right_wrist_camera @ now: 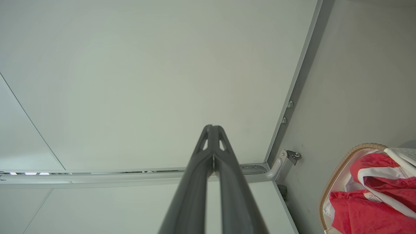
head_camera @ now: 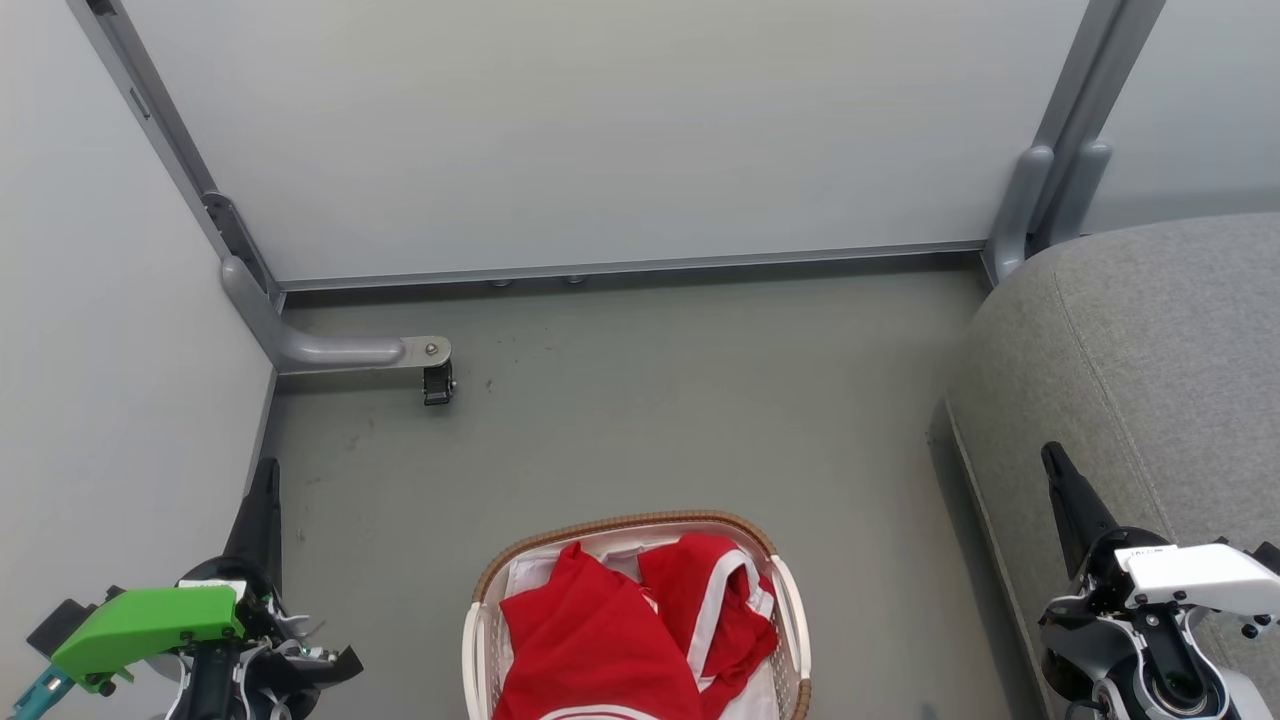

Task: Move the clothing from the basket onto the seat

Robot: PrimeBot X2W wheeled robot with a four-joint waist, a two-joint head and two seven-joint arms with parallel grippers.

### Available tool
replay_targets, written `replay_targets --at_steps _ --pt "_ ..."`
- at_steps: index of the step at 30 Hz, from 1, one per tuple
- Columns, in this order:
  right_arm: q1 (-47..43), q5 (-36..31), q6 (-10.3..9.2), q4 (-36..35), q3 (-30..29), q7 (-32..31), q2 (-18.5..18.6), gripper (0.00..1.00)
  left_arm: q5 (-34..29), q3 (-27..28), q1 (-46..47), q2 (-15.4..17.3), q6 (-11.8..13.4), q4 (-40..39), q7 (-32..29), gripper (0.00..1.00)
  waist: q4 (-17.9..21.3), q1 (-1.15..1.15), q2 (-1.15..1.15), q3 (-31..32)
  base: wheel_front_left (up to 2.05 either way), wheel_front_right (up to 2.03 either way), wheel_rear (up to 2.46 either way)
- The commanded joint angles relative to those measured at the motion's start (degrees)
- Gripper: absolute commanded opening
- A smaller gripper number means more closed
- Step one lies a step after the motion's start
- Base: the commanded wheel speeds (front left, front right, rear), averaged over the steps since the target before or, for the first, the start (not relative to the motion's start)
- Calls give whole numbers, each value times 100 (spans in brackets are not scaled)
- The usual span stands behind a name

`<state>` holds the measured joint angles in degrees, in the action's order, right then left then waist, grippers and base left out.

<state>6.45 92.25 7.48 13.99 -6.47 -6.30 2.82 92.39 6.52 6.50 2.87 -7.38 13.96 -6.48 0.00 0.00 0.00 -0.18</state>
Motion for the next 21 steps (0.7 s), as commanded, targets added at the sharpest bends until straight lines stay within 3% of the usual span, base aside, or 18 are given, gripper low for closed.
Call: replay_targets --at_steps 1,6,7,21 --pt "-60 -19 2 -4 -18 -29 14 0 -46 14 -62 4 -21 -2 -8 0 0 0 0 0 0 0 0" --pt "-60 -19 2 -4 -18 -30 14 0 -46 14 -62 3 -21 -2 -8 0 0 0 0 0 0 0 0" --pt "-2 -1 0 20 1 3 -4 100 1 -2 -2 -3 1 17 1 100 0 0 0 0 0 0 0" --pt "-36 -266 -1 7 168 320 96 100 -296 -221 32 18 2 233 326 100 1 0 0 -10 0 0 0"
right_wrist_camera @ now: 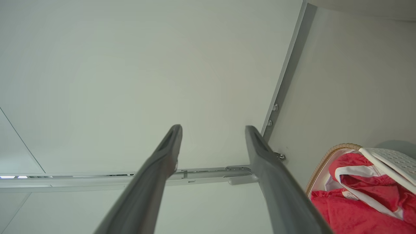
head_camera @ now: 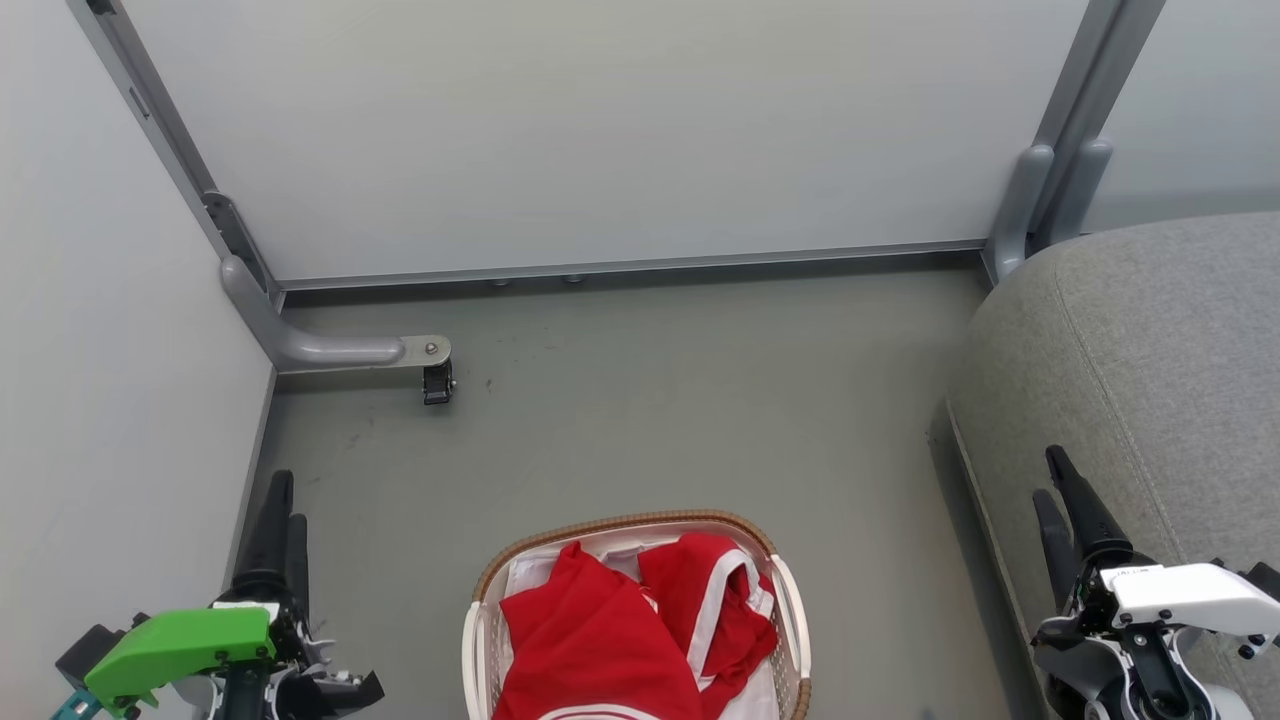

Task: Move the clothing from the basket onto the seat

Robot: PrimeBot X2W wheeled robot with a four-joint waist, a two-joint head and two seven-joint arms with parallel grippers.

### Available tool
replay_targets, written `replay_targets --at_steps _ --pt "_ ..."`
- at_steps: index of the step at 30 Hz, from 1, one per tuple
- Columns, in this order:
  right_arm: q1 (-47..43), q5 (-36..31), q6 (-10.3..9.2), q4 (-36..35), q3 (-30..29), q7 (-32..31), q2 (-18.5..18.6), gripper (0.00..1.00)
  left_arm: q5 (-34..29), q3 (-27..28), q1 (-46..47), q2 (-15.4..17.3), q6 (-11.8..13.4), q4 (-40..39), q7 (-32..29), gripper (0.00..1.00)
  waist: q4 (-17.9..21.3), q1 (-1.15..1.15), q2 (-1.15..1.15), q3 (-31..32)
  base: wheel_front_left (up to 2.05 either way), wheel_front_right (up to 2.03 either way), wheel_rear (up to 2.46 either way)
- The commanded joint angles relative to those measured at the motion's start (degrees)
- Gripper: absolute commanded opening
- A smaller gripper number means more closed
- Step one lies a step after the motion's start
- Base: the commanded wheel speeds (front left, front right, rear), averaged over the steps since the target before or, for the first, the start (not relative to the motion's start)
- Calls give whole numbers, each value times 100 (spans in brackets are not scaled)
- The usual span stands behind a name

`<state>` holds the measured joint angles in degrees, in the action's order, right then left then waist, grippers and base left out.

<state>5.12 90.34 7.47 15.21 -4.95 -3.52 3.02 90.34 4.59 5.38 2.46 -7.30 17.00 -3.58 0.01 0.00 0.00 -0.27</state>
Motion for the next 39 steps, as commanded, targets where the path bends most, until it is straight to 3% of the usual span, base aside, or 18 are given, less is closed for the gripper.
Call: replay_targets --at_steps 1,39 --pt "104 -137 0 -116 40 82 99 100 -190 -30 154 67 -6 -57 72 100 0 0 0 -2 0 0 0" --pt "204 -3909 2 -121 320 901 288 100 -4481 -469 161 112 -16 230 897 100 20 0 0 -34 0 0 0"
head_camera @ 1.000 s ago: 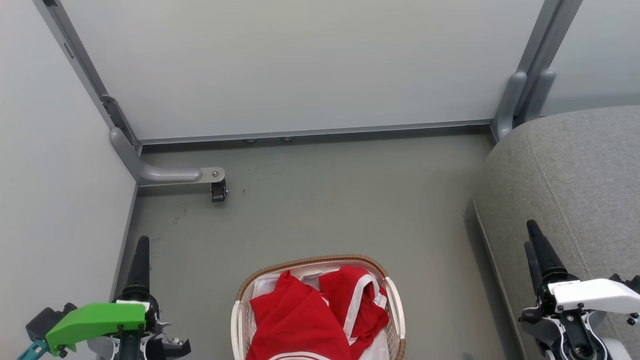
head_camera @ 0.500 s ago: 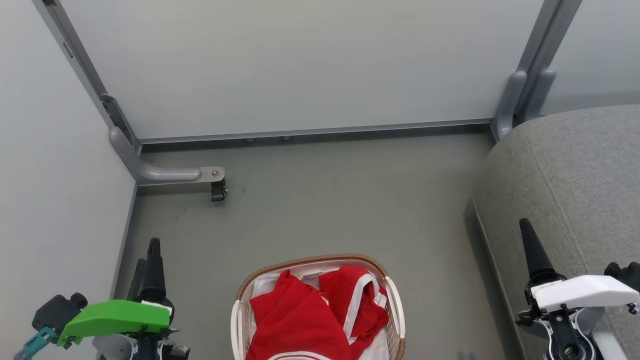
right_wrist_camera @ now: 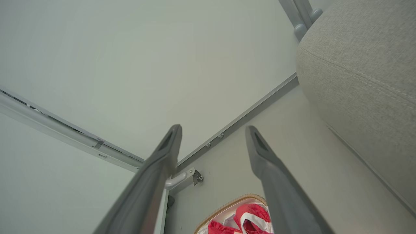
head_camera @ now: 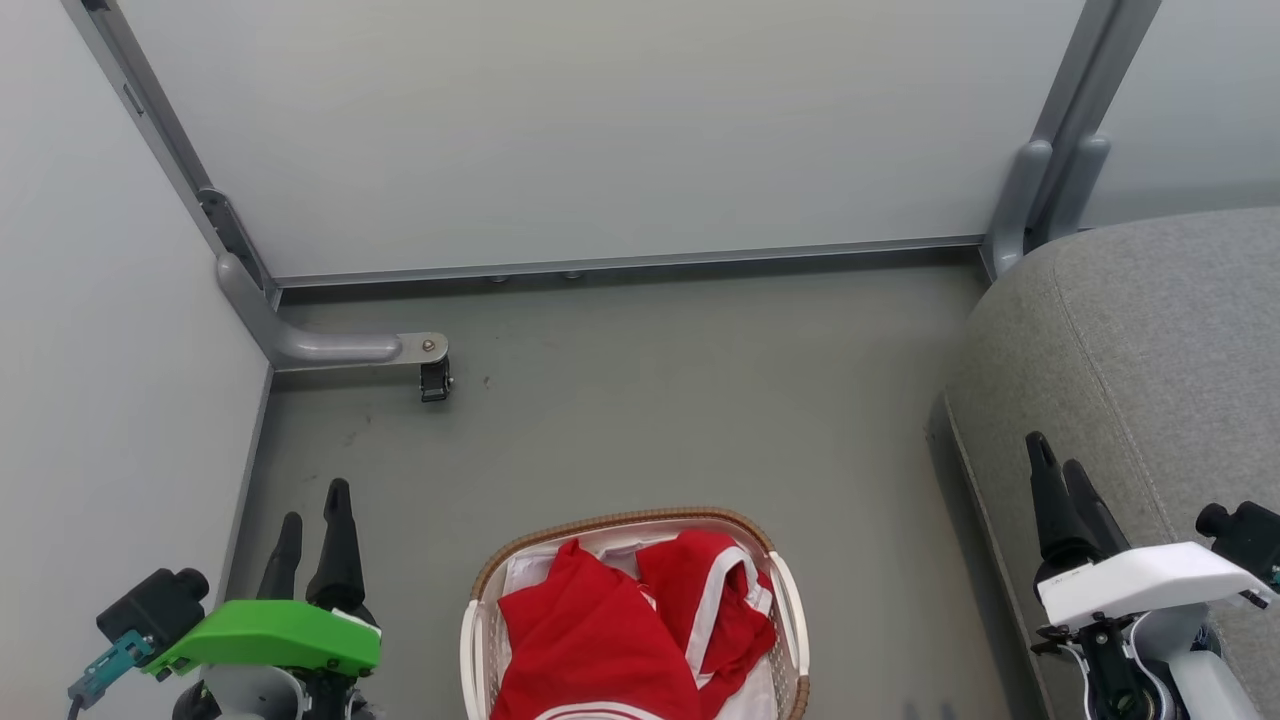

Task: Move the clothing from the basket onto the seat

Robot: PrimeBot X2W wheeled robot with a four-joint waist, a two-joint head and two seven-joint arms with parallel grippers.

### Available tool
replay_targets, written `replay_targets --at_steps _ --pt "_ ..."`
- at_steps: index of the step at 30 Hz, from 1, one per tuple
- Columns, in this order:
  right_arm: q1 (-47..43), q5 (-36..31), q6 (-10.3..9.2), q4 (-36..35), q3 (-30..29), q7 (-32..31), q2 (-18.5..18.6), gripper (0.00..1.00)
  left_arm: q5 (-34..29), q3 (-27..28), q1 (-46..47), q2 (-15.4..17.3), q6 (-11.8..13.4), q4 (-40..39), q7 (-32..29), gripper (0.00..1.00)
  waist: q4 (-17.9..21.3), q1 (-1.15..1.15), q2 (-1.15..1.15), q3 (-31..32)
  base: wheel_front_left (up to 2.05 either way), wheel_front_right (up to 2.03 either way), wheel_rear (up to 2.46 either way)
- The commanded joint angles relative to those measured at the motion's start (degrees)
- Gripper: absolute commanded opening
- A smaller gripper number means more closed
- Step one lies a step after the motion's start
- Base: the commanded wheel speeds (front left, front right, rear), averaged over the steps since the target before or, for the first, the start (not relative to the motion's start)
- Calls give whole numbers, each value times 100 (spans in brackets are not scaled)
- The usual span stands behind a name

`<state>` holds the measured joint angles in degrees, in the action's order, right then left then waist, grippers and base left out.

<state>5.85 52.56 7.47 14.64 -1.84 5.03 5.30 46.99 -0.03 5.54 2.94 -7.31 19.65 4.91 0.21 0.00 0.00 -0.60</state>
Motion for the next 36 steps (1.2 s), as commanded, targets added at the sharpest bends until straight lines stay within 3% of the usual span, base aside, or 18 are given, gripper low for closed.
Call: replay_targets --at_steps 1,15,36 --pt "130 -235 2 -57 26 66 78 100 -247 -21 145 69 -15 -27 66 100 3 0 0 -2 0 0 0" --pt "126 -1361 2 71 265 292 242 100 -1415 -66 82 63 -18 -1 302 100 36 0 0 8 0 0 0" --pt "45 -2624 3 213 452 590 243 100 -2581 -135 -15 17 -19 223 597 100 79 0 0 6 0 0 0"
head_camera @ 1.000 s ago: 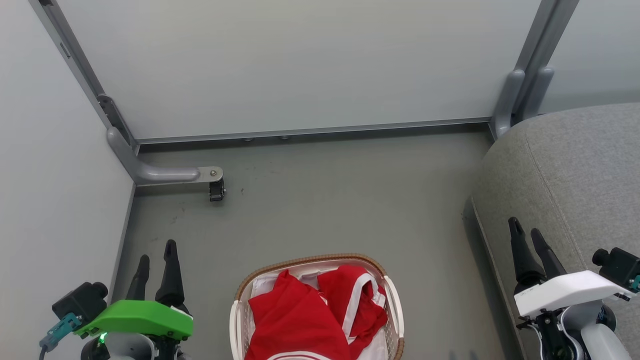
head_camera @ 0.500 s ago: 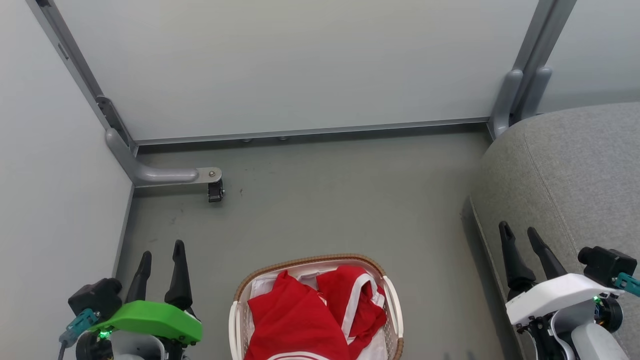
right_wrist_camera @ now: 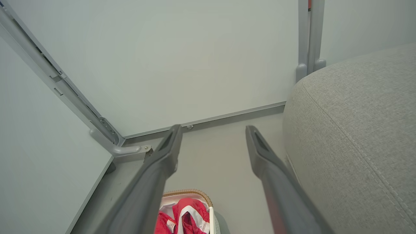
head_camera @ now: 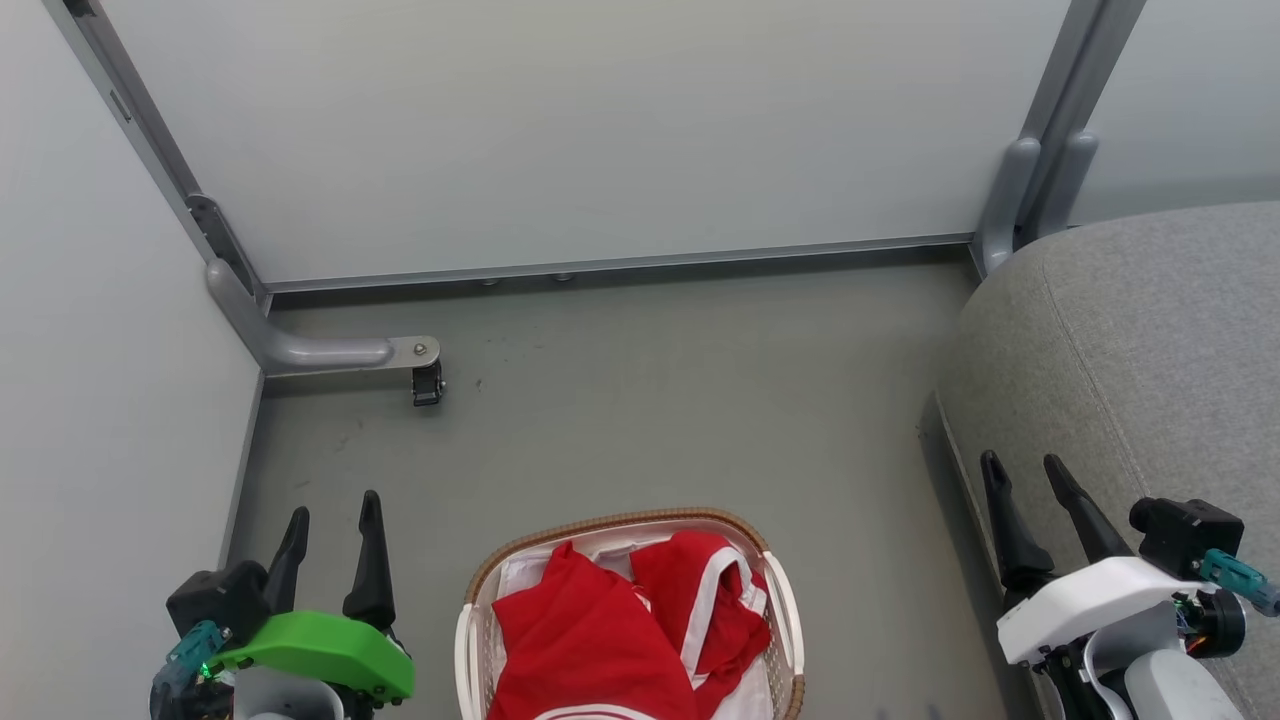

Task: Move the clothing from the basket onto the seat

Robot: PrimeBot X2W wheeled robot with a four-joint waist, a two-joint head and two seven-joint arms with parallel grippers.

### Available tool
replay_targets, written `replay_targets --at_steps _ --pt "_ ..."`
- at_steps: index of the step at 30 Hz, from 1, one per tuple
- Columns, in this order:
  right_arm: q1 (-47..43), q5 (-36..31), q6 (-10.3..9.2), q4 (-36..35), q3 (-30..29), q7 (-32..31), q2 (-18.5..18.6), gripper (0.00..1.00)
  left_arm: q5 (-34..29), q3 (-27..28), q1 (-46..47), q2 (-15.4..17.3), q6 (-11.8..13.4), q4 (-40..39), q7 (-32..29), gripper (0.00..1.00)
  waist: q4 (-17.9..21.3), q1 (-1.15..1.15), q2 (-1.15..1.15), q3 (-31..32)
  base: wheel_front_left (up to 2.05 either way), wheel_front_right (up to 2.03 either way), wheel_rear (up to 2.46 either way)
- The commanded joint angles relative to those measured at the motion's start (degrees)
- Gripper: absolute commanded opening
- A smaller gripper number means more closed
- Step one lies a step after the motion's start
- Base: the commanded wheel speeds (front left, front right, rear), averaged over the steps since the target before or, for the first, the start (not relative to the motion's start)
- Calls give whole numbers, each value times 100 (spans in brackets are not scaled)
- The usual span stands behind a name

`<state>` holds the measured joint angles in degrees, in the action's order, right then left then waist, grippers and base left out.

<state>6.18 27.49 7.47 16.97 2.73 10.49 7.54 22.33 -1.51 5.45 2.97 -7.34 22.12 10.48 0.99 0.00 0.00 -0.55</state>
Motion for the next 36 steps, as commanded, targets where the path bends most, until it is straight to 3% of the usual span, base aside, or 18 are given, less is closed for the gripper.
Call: replay_targets --at_steps 1,36 --pt "5 -160 3 -23 -4 53 14 100 -153 11 -17 10 -15 -24 53 100 3 0 0 1 0 0 0" --pt "-224 -1568 3 184 -32 445 -180 100 -1014 -297 -305 2 130 132 442 100 67 0 0 36 0 0 0"
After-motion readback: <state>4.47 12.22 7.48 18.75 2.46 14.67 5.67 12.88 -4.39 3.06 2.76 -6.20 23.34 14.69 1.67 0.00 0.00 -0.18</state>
